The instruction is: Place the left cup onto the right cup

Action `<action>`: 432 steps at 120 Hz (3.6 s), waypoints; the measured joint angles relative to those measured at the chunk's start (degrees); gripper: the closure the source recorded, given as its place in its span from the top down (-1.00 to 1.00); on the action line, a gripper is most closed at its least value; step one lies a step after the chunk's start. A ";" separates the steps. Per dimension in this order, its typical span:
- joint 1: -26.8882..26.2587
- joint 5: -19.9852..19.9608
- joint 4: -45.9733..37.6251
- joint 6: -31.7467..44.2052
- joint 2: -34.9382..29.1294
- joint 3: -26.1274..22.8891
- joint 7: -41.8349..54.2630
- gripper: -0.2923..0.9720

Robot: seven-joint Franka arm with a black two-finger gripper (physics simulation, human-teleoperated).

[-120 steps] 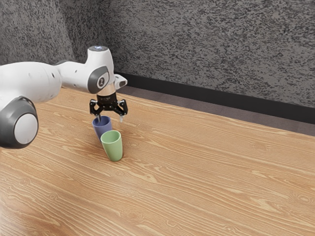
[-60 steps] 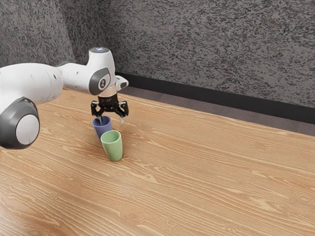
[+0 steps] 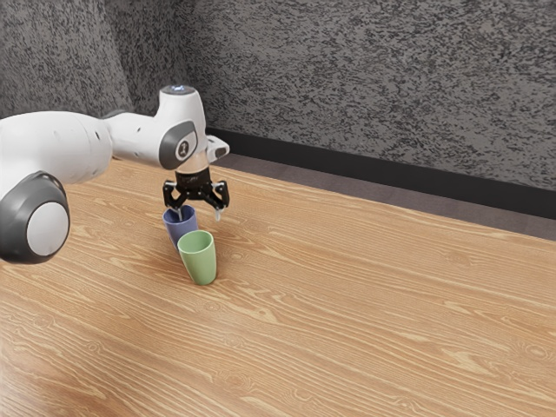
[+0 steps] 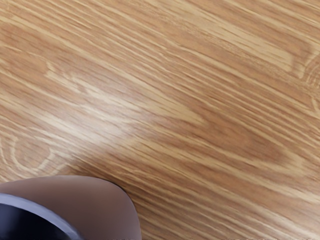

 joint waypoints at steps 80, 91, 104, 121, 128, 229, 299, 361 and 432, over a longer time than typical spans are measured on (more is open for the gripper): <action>0.09 -0.62 -2.63 1.97 0.02 0.34 -0.94 -0.06; 0.09 -0.71 -2.74 2.07 0.00 0.54 -1.02 -0.13; 0.06 -0.75 -2.76 2.14 -0.11 0.66 -1.09 -0.23; 0.02 -0.77 -2.77 2.15 -0.37 1.04 -1.13 -0.37; 0.01 -0.75 -2.77 2.13 -0.53 1.14 -1.12 -0.42; -0.16 0.35 -4.94 1.64 -5.19 1.15 -1.50 -0.70; -0.63 3.08 -4.89 -3.64 -13.98 -1.05 -1.66 -0.70; -0.98 3.91 -7.77 -8.17 -19.07 -6.48 -3.37 -0.70; -0.97 3.86 -14.94 -8.95 -23.57 -10.17 -10.29 -0.70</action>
